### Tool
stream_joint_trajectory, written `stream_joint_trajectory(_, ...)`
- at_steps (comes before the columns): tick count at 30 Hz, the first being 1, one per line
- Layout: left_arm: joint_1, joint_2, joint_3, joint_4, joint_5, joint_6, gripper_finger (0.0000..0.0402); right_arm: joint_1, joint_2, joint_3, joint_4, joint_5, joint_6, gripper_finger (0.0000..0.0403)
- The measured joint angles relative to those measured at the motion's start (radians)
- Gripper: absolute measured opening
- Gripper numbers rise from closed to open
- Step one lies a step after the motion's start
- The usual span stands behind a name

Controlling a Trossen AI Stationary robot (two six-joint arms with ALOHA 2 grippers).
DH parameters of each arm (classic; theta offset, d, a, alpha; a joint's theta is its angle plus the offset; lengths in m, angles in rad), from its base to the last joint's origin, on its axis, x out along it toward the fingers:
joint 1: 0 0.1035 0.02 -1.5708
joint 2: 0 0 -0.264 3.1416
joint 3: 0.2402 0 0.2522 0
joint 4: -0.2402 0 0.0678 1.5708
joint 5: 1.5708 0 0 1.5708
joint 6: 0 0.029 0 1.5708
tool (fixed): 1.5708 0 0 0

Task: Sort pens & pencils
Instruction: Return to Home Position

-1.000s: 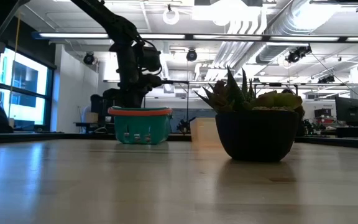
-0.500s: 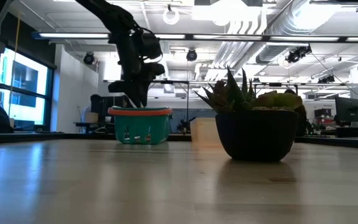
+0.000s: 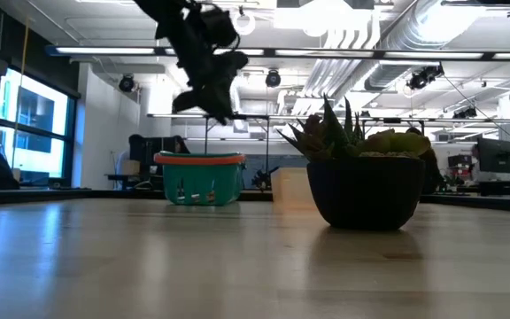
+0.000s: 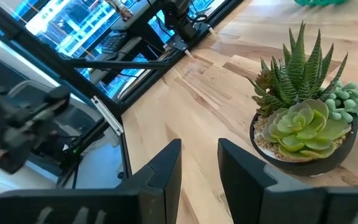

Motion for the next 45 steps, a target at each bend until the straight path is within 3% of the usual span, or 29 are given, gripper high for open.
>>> stream_joint_trajectory(12, -0.161, -0.13, 0.0, 0.143, -0.061, 0.003, 0.0089, -0.025, -0.002, 0.0, 0.002, 0.002, -0.128, 0.0096)
stream_joint_trajectory(24, -0.335, -0.272, 0.0, 0.159, -0.175, 0.014, 0.009, -0.054, -0.056, 0.0, 0.0, 0.023, -0.261, 0.0096)
stream_joint_trajectory(33, -0.474, -0.299, 0.0, 0.178, -0.224, 0.052, 0.009, -0.055, -0.196, 0.0, 0.001, 0.033, -0.479, 0.0096)
stream_joint_trajectory(45, -0.639, -0.338, 0.0, 0.339, -0.288, 0.119, 0.009, -0.059, -0.422, 0.0, 0.001, 0.033, -0.863, 0.0096)
